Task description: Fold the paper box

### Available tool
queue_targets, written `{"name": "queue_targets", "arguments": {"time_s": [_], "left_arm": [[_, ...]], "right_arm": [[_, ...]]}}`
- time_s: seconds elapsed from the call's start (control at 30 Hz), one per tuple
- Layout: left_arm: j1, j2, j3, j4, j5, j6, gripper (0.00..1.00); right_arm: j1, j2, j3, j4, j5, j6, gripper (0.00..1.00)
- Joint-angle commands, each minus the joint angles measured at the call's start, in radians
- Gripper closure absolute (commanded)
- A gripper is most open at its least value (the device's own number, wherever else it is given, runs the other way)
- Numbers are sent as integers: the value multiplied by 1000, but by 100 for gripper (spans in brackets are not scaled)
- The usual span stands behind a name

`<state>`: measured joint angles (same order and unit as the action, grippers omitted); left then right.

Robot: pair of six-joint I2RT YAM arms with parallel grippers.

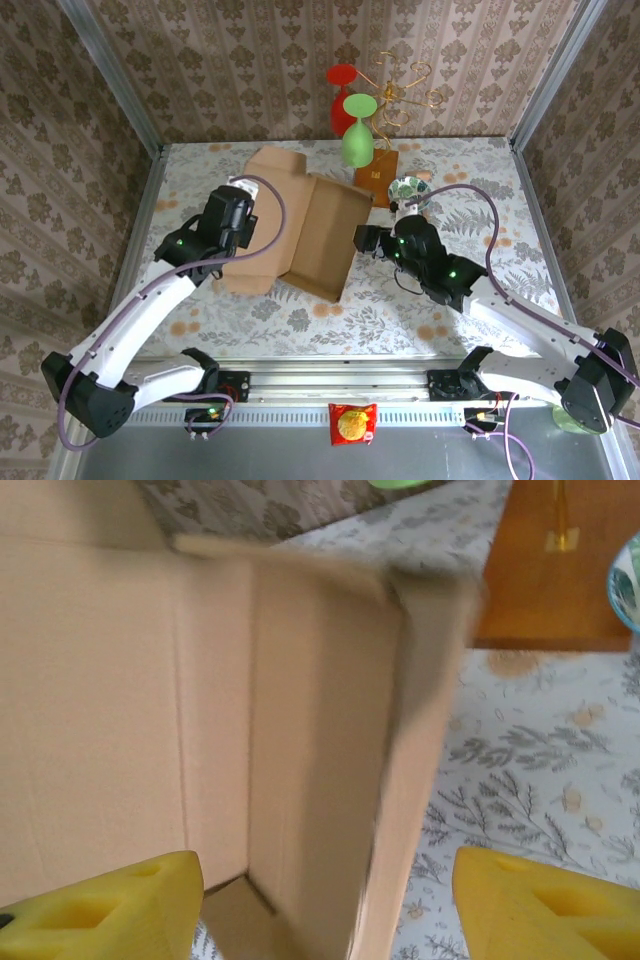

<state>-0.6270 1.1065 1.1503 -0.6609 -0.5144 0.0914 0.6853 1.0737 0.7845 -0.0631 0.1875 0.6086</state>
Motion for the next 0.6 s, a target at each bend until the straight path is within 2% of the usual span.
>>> {"name": "queue_targets", "arguments": {"time_s": [0.0, 0.07, 0.17, 0.23, 0.33, 0.43, 0.57], "left_arm": [[-13, 53, 83, -44, 72, 307, 100], [-25, 101, 133, -89, 82, 375, 100], [-65, 160, 168, -100, 37, 458, 100], [-96, 178, 167, -67, 11, 513, 100], [-124, 201, 179, -31, 4, 564, 100], [-148, 226, 191, 1, 14, 632, 100], [-157, 266, 226, 6, 22, 681, 100]], "right_arm": [[-8, -65, -66, 243, -45, -278, 34], [-16, -72, -99, 355, -77, -410, 34], [-30, -43, -133, 529, -128, -633, 32], [-70, 1, -129, 591, -213, -729, 28], [-155, 91, -58, 553, -378, -761, 26], [-178, 185, -12, 561, -413, -837, 24], [-210, 254, 43, 535, -474, -855, 21]]}}
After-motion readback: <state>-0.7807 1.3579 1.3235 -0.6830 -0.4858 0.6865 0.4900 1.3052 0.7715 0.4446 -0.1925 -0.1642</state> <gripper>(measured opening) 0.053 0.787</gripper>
